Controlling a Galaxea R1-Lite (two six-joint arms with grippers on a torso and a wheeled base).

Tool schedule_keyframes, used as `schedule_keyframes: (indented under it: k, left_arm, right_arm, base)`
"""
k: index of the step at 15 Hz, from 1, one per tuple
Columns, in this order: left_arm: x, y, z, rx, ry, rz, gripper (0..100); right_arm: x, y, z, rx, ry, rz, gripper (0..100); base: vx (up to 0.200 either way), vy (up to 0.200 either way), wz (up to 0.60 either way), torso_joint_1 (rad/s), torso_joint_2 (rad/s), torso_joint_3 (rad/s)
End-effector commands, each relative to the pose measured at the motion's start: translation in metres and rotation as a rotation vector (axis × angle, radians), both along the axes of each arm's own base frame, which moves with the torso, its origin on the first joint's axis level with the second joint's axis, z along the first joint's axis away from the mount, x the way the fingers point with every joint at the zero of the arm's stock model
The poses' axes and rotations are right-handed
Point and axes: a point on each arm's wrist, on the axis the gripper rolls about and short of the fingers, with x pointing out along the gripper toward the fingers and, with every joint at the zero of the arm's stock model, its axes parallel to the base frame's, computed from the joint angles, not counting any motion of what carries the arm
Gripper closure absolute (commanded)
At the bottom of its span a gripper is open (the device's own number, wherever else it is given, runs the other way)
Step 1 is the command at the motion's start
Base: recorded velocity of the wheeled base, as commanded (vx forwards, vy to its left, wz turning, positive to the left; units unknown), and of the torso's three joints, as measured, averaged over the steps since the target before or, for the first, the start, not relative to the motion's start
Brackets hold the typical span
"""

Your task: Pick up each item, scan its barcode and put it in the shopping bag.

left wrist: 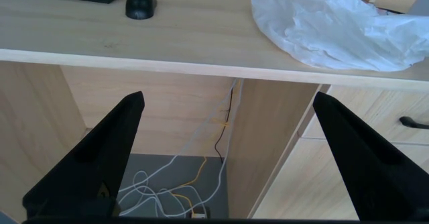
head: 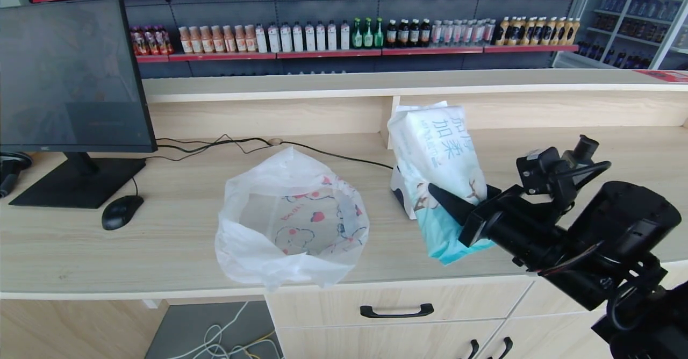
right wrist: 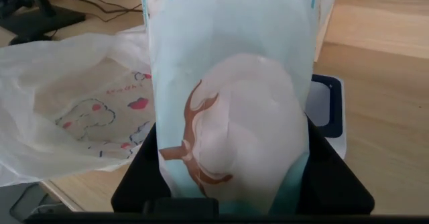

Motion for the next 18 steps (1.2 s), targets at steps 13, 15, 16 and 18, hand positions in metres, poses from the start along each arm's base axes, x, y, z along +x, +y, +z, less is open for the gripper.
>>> schedule_keyframes:
  k: [13, 15, 16, 18]
  left_arm:
    - [0.0, 0.0, 0.0, 0.0, -0.003, 0.001, 0]
    - [0.0, 0.0, 0.0, 0.0, -0.001, 0.001, 0]
    - [0.0, 0.0, 0.0, 0.001, -0.003, 0.001, 0]
    - [0.0, 0.0, 0.0, 0.001, -0.003, 0.001, 0]
  right_arm:
    - [-0.051, -0.023, 0.024, 0.061, -0.066, 0.019, 100]
    - [-0.051, -0.022, 0.026, 0.064, -0.072, 0.021, 100]
    - [-0.047, -0.02, 0.028, 0.069, -0.08, 0.024, 100]
    - [-0.036, -0.014, 0.027, 0.069, -0.08, 0.026, 100]
  base:
    - [0.0, 0.0, 0.32, 0.002, 0.0, 0.001]
    - [0.0, 0.0, 0.6, -0.005, 0.0, 0.007]
    - [0.0, 0.0, 0.0, 0.0, 0.0, 0.0]
    - [0.0, 0.0, 0.0, 0.0, 0.0, 0.0]
